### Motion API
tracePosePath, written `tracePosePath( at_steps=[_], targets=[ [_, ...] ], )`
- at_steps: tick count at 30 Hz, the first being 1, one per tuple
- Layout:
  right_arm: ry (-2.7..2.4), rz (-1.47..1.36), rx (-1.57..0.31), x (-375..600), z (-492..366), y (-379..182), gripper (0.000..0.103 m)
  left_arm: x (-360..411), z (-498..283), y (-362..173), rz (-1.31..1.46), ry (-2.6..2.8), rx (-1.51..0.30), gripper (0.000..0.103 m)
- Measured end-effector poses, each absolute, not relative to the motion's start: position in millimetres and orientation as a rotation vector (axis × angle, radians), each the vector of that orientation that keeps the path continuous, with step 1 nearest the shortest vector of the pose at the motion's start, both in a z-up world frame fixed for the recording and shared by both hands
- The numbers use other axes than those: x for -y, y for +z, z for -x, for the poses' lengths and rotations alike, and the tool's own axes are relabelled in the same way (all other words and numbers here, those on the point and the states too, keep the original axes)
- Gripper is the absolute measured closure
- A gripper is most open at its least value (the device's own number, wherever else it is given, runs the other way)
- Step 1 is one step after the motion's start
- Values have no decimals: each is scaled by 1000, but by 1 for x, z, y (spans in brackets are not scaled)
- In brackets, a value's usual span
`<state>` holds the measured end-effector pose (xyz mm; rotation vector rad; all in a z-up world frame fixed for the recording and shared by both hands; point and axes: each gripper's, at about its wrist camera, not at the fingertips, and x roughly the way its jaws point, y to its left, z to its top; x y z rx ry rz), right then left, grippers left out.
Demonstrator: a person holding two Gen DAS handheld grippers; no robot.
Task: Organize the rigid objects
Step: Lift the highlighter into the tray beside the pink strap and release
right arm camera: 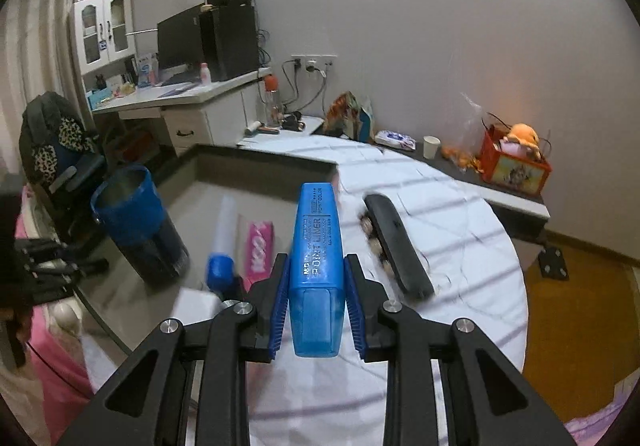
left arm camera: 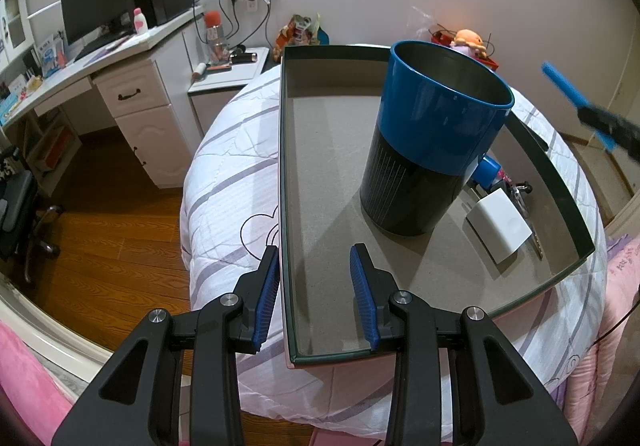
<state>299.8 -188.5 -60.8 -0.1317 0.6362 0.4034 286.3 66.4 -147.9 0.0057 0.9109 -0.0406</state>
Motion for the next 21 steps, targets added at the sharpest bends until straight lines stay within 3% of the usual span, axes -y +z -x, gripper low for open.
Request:
tracePosePath(
  at_steps=[10,21],
  targets=[
    [466,165,-632,136,-333,-48,76,-66,-287,-148,1,-46,-908,68],
    [475,191,-754,106,-369,-81,76,-69,-287,-148,10,-58,-905,67]
  ],
)
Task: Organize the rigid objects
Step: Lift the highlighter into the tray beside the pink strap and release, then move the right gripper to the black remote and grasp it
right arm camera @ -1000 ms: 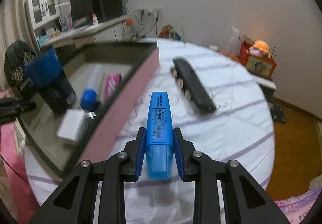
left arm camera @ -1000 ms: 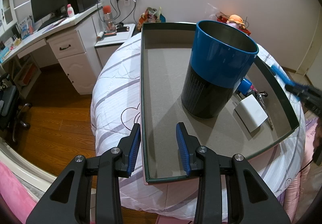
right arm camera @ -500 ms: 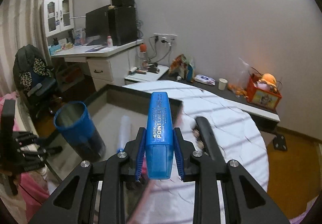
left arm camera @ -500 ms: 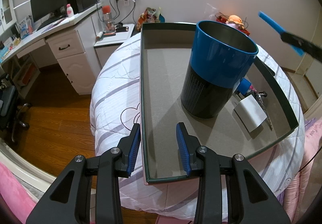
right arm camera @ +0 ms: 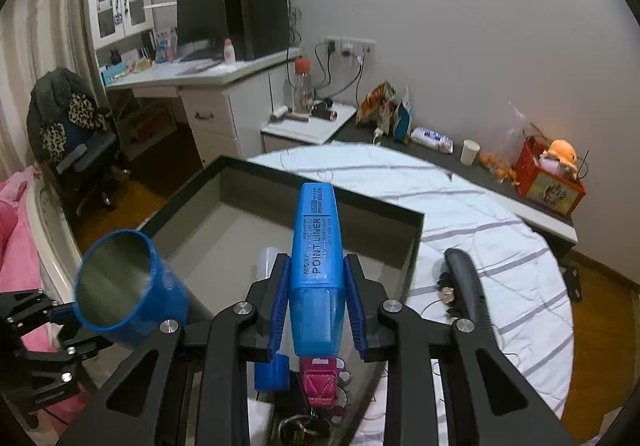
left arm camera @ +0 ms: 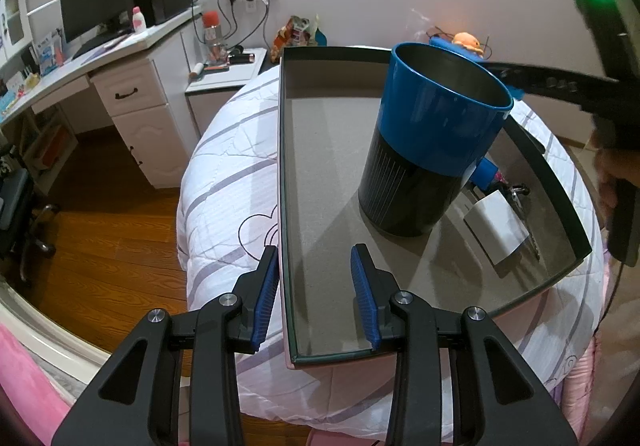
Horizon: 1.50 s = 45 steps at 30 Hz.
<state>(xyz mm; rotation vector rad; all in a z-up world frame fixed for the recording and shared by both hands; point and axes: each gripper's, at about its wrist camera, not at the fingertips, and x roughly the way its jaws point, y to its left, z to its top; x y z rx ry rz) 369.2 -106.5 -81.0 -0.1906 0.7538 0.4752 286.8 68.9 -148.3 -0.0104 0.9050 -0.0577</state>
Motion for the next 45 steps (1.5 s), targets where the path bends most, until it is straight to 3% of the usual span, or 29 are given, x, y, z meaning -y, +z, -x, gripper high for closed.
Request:
tracePosePath(
  at_steps=[18,21,25,29,37,45],
  targets=[
    [449,223,-769,105,-379,-92,74,-69,-287,-149,8,-54,-906,67],
    [447,208,-744,109,-376,-87,51,-70,-287,-149,10,-54,-906,67],
    [453,184,-703,121,-366,-72,46,-70,-287,-149,8,-53,-906,66],
    [442,166,-648,138,-354,-56,30,-70,-286,-149,8,-51,-907,66],
    [362,153,-638,189,-346,-56,30,-70,-287,-149,7,-51,-906,66],
    [251,165,-761,233,-359,-99,30,-70,-286,-149,7,-51,-907,66]
  ],
)
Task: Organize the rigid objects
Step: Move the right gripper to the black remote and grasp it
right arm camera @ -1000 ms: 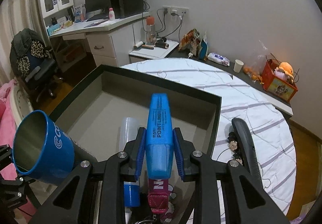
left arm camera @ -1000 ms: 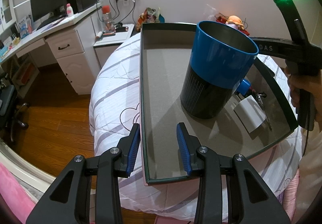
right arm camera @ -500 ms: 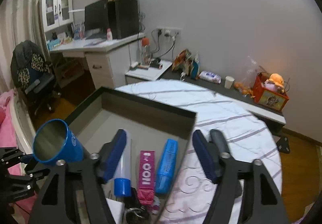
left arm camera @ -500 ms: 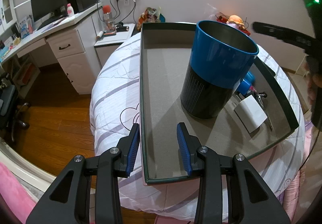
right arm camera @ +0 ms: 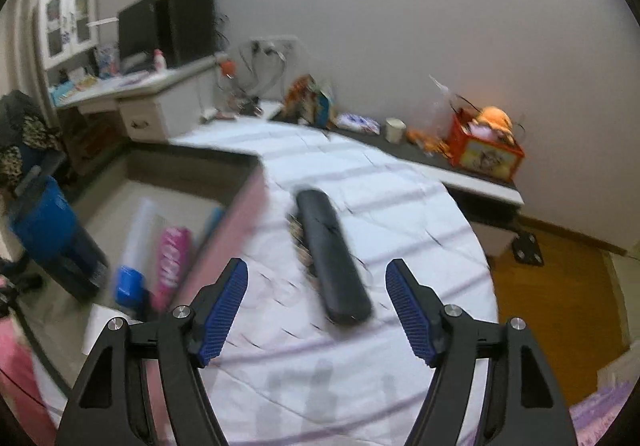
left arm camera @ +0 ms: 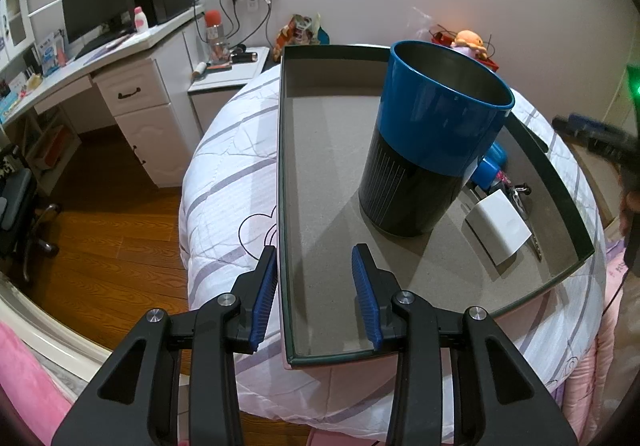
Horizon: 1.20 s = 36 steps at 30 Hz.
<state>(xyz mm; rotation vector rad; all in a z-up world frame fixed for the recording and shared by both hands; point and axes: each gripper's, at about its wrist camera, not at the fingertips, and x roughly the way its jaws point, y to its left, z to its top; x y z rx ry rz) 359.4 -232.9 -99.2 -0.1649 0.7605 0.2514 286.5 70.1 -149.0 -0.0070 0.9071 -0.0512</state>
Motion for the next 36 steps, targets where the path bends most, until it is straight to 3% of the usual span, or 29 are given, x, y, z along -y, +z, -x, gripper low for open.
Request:
tracePosePath(
  at_steps=[7,13,16,19,22,29,36],
  targets=[
    [233,227,-830,234,-378,-134,30,-69,-285,-149,6,-54,-908,63],
    [268,202,-857,234,-383,-144,48,-69,-283,-149,6,-55,-907,63],
    [270,155,-854,244,-380,-143,63,-69,-283,-149,7,-54,-907,63],
    [283,85,-864,256,-376,-142,68,-68,-284,-149,3,-51,-909,63],
    [291,43,-883,263,-370,-143,91,-68,-283,-148,4,-49,-909,63],
    [364,-120,-908,283,-342,-149,91,-68,-283,-147,1,-47,-911,64],
    [362,-84,-918,276,-307,-150,91,-68,-284,-146,1,-51,-911,64]
  ],
)
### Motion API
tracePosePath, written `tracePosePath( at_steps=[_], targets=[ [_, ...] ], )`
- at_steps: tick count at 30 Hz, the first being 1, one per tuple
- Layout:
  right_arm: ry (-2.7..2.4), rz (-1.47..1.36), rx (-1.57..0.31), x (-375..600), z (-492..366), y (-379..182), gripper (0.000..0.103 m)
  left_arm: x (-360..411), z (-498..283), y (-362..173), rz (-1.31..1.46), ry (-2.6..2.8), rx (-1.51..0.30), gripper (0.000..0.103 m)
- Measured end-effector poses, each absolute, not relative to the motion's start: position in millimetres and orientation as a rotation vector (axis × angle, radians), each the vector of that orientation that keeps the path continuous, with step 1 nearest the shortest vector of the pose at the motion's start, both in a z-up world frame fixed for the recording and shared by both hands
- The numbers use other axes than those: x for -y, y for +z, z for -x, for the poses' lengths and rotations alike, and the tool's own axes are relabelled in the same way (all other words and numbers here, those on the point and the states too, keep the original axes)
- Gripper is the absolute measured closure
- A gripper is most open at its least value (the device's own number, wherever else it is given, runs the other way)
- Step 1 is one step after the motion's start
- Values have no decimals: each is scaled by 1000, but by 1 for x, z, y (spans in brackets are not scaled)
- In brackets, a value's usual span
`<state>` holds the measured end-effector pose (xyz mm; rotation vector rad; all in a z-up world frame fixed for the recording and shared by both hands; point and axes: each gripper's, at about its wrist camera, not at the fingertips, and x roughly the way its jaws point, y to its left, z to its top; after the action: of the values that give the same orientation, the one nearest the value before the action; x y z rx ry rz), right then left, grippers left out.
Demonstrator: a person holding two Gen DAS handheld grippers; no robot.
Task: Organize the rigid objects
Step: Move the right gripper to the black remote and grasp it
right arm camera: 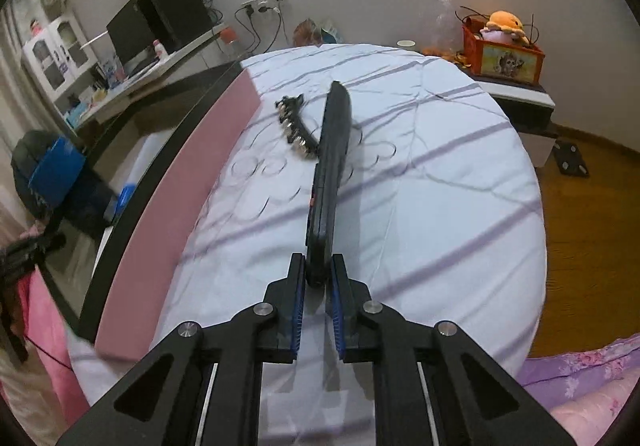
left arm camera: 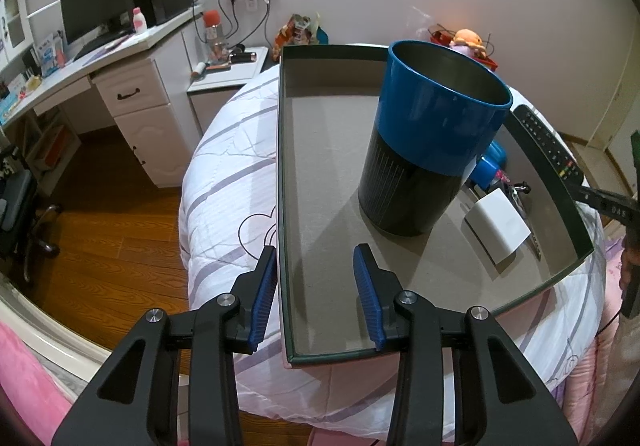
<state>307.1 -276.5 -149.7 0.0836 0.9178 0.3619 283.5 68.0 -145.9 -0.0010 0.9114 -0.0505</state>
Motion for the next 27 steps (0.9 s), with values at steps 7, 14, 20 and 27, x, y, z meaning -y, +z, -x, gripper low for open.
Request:
tracePosePath(
  at_steps=[7,14,20,27],
  targets=[
    [277,-55,-887,279,-318,-149,61,-69,-283,-146,1,-55,-910,64],
    [70,115,-906,270,-319,-147,42,-69,-283,-146,0,-53,-911,64],
    [57,194,-845,263,-329,-138,40,-69,-283,-146,2,-55,-910,64],
    [123,246,-854,246,-368,-142,40,-68,-284,-146,2,-54,-911,64]
  ],
)
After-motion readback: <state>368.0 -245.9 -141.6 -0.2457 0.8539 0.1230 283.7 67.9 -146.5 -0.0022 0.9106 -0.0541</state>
